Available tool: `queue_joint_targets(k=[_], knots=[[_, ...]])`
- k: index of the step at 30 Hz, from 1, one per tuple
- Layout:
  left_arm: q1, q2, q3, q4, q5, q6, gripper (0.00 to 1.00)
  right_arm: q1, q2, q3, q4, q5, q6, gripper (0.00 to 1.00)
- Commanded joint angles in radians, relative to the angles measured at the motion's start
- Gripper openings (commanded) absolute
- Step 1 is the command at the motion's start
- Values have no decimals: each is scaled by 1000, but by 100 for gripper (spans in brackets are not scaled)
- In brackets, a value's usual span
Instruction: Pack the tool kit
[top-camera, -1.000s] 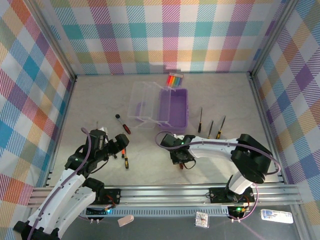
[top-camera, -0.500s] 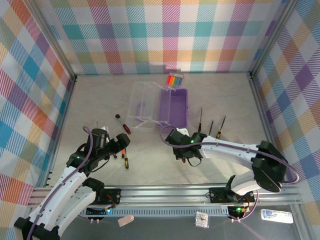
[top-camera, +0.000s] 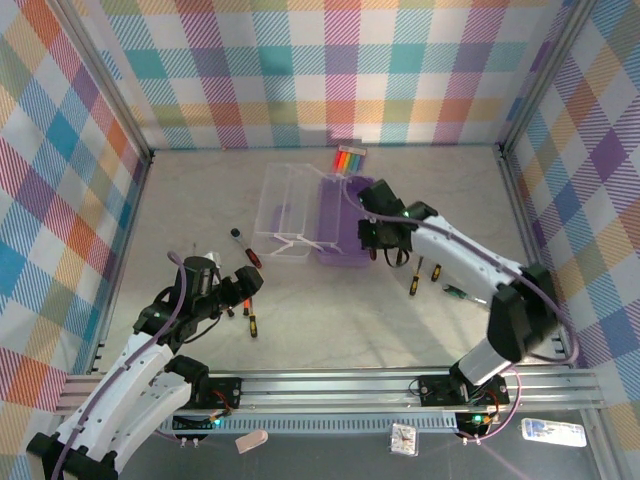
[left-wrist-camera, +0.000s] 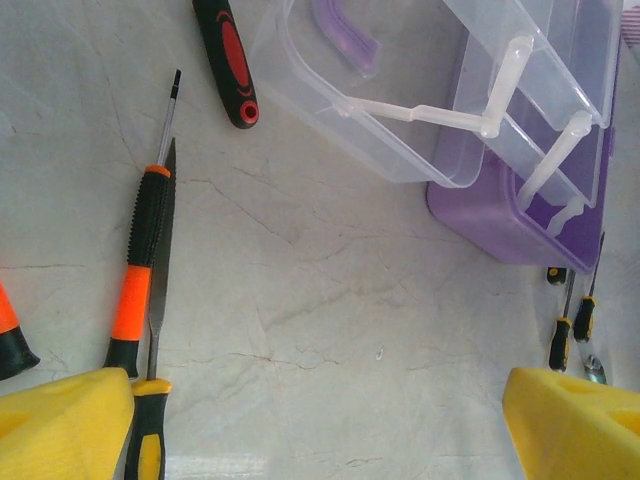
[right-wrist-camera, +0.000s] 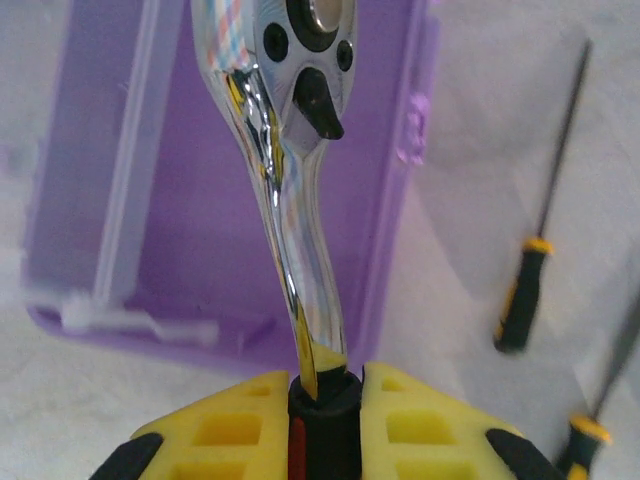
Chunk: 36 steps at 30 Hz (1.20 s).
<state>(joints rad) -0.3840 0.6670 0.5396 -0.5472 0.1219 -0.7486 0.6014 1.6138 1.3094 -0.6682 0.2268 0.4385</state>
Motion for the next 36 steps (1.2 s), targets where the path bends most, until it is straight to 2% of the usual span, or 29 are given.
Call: queue_joint_targets(k=[1, 7, 12, 19, 27, 31, 34, 36], knots=[[-8, 2, 48, -12, 18, 0, 95, -54, 111, 127, 30, -143, -66, 15], [-14, 9, 74, -25, 33, 6, 95, -115, 367, 385, -21, -291, -23, 16], [-18, 10, 85, -47, 29, 7, 94, -144, 487, 457, 1, -369, 96, 15], [-21, -19, 92, -71, 25, 10, 94, -144, 523, 431, 51, -401, 156, 15], [-21, -20, 89, -69, 26, 11, 95, -146, 579, 485, -2, -385, 163, 19], [-21, -16, 103, -83, 12, 35, 95, -146, 604, 521, -36, -394, 172, 22], [-20, -13, 130, -125, -6, 64, 95, -146, 602, 530, -50, -418, 176, 29], [-20, -18, 131, -128, -10, 66, 95, -147, 598, 532, -58, -407, 171, 29]])
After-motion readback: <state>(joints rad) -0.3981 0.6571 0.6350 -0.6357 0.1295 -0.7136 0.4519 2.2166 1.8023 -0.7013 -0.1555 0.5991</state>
